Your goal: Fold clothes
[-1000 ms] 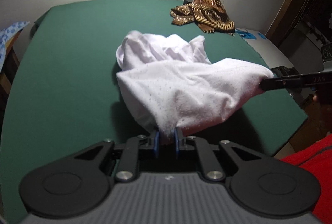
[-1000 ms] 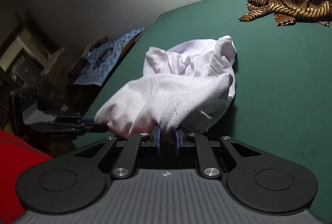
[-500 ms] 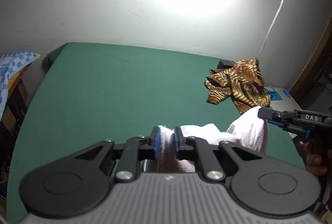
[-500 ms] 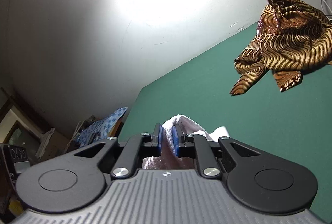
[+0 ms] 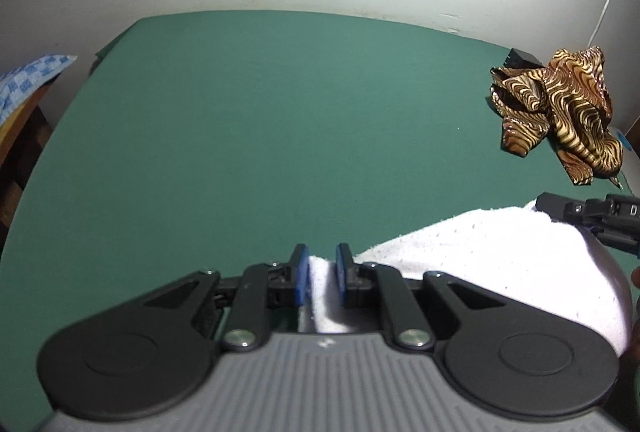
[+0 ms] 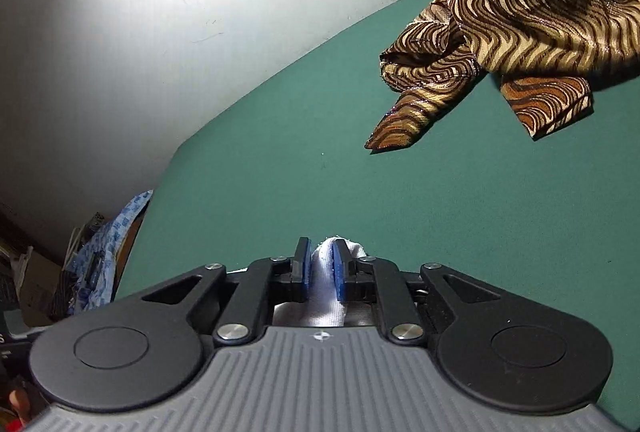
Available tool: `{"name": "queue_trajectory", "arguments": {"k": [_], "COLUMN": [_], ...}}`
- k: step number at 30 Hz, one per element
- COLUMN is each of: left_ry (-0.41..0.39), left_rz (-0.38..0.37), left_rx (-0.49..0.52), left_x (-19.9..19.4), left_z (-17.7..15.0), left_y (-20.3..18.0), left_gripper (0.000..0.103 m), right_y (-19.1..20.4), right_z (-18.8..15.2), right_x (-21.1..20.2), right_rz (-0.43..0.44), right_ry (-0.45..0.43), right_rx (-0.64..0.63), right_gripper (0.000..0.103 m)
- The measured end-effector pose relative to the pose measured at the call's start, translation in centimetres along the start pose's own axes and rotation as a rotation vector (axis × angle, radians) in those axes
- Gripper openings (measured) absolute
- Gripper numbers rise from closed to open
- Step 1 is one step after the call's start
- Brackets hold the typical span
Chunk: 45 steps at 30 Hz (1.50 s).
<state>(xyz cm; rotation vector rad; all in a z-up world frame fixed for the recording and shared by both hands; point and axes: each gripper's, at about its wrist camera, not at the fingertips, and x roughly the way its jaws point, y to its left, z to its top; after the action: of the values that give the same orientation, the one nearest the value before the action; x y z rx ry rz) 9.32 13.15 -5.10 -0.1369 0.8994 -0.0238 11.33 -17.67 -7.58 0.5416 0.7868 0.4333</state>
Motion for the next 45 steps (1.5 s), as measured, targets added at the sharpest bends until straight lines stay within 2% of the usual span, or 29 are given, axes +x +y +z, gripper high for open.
{"name": "queue_trajectory", "arguments": {"k": [2,4,6,7,9,12,13,14,16,18,20,21,25,27,30,31,32,34,36,38,41,42,43,45], "left_ry": [-0.031,-0.061,-0.085,-0.101,-0.121,-0.123,-0.107,-0.091,-0.058,-0.054,-0.06,-0.062,-0.084,-0.076,-0.079,-0.082,-0.09,-0.127,-0.142,-0.117,-0.068,-0.055,-0.054,-0.051], "left_rz": [0.025,0.067,0.085,0.074,-0.001,-0.052,-0.083,-0.098,-0.029,0.023,0.03,0.029,-0.007,-0.007,-0.006,-0.007,-0.013,0.0,0.033,0.037,0.078,0.09,0.098,0.113], "left_rx": [0.015,0.023,0.017,0.009,0.012,0.062,0.068,0.08,0.098,0.1,0.108,0.112,0.116,0.11,0.101,0.097,0.091,0.081,0.059,0.031,0.054,0.06,0.059,0.057], "left_x": [-1.6,-3.4,-5.5,-6.6,-8.4,-8.4,-8.0,-7.2,-5.0,-3.2,-2.9,-2.8,-4.6,-4.3,-4.1,-4.3,-5.2,-6.5,-7.2,-6.8,-5.5,-5.1,-4.9,-4.6], "left_z": [0.0,-0.3,-0.7,-0.9,-1.4,-1.9,-2.3,-2.7,-3.5,-3.9,-3.6,-3.4,-3.6,-4.4,-4.8,-4.8,-4.6,-4.2,-3.9,-3.9,-4.0,-4.0,-3.9,-3.8], "left_y": [1.1,2.2,2.8,3.0,2.2,-1.9,-2.9,-3.8,-4.9,-5.0,-5.0,-4.9,-3.9,-3.4,-3.1,-2.9,-2.5,-1.8,-0.7,0.0,-1.0,-1.2,-1.2,-1.3], "left_gripper": [0.031,0.028,0.018,0.018,0.018,0.018,0.02,0.032,0.035,0.04,0.048,0.048,0.046,0.053,0.059,0.059,0.058,0.056,0.058,0.057,0.043,0.043,0.043,0.044], "right_y": [-0.5,-0.6,0.0,0.6,2.1,4.9,5.6,6.2,6.9,6.8,6.7,6.8,5.0,3.1,1.8,2.2,2.7,3.2,3.8,3.8,3.8,3.6,2.9,1.8], "right_z": [0.1,0.3,-0.1,-0.6,-1.9,-4.1,-4.8,-5.4,-6.2,-6.3,-6.4,-6.3,-5.6,-5.6,-6.3,-6.2,-6.0,-5.4,-4.8,-4.6,-4.3,-4.3,-4.4,-4.6], "right_x": [0.6,-2.0,-4.4,-5.1,-5.8,-3.7,-2.6,-1.5,0.5,1.7,2.9,2.9,-1.8,-2.4,-1.9,-2.0,-2.2,-3.2,-3.5,-2.4,-0.5,0.2,0.7,1.0], "right_rz": [-0.018,-0.034,-0.016,0.011,0.058,0.086,0.054,0.002,-0.069,-0.077,-0.085,-0.09,-0.075,-0.074,-0.093,-0.103,-0.11,-0.107,-0.118,-0.109,-0.089,-0.11,-0.124,-0.125], "right_ry": [0.009,-0.05,-0.066,-0.061,-0.04,0.015,0.029,0.042,0.06,0.063,0.065,0.069,-0.039,-0.011,0.028,0.028,0.021,-0.039,-0.08,-0.073,-0.05,-0.038,-0.032,-0.034], "right_rx": [0.008,-0.031,-0.076,-0.103,-0.163,-0.278,-0.315,-0.35,-0.398,-0.399,-0.4,-0.398,-0.282,-0.237,-0.229,-0.246,-0.257,-0.259,-0.282,-0.289,-0.294,-0.276,-0.247,-0.214], "right_gripper": [0.027,0.028,0.028,0.027,0.027,0.027,0.026,0.025,0.023,0.022,0.021,0.021,0.02,0.019,0.0,0.0,0.002,0.019,0.028,0.027,0.021,0.016,0.006,0.0]}}
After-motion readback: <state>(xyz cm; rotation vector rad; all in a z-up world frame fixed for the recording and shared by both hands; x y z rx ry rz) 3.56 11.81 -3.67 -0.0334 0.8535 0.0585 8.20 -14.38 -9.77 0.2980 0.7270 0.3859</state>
